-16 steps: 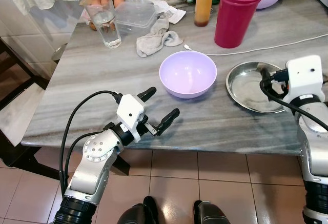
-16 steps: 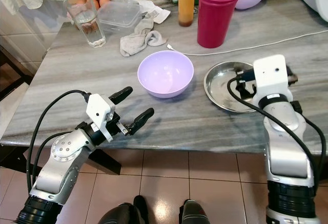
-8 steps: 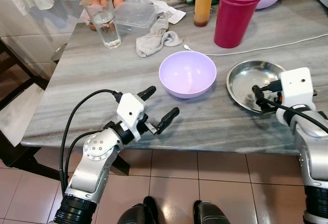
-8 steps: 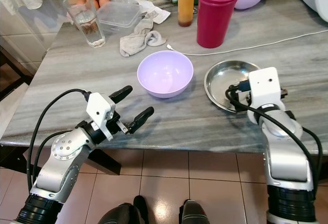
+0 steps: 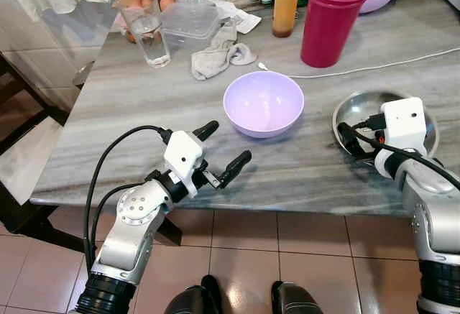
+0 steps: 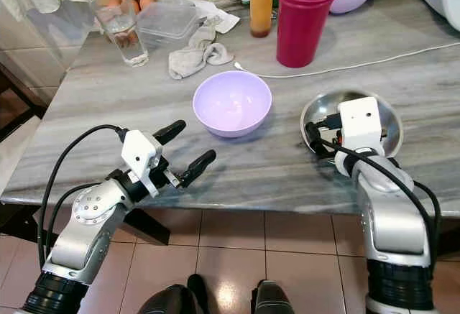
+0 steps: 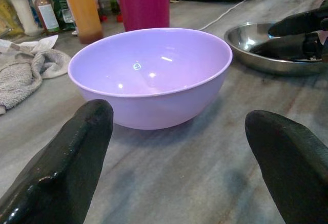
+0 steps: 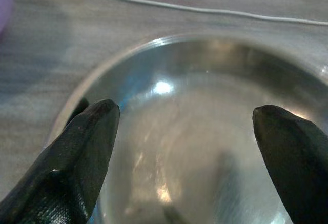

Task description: Setting the table

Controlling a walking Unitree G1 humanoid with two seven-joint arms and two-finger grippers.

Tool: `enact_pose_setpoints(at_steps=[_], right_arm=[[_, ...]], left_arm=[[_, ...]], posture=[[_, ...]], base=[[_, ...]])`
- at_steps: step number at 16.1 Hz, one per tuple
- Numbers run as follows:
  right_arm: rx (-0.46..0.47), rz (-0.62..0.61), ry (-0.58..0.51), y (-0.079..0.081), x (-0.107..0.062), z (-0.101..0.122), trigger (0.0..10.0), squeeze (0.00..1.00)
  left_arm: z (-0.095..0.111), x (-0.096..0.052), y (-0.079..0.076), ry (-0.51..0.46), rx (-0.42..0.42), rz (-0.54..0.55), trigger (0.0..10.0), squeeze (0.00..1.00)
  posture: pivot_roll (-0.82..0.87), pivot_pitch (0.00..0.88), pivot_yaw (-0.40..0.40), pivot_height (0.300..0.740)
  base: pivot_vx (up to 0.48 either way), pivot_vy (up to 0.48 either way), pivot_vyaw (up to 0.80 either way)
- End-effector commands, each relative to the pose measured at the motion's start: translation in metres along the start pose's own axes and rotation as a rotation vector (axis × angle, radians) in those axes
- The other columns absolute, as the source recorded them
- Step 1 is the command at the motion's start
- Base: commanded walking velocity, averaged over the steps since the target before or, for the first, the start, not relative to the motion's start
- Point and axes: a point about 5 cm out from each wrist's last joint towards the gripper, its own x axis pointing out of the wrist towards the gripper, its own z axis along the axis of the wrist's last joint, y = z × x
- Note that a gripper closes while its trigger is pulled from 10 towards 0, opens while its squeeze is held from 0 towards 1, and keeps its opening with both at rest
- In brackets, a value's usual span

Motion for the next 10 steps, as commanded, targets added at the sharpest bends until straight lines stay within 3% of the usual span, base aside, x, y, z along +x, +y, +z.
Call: enact_pose_setpoints(at_steps=[1, 10], right_arm=[[0.025, 0.028, 0.016, 0.004, 0.002, -0.002, 10.0, 0.0], [0.071, 0.117, -0.023, 0.019, 0.019, 0.009, 10.0, 0.0]], left_arm=[[-0.004, -0.003, 0.002, 0.029, 0.01, 0.011, 10.0, 0.0], [-0.006, -0.004, 0.003, 0.051, 0.033, 0.014, 10.0, 0.0]], posture=[[-0.32, 0.234, 0.115, 0.74], [-0.31, 0.236, 0.12, 0.74]], base=[[0.0, 0.0, 0.0], [0.0, 0.0, 0.0]])
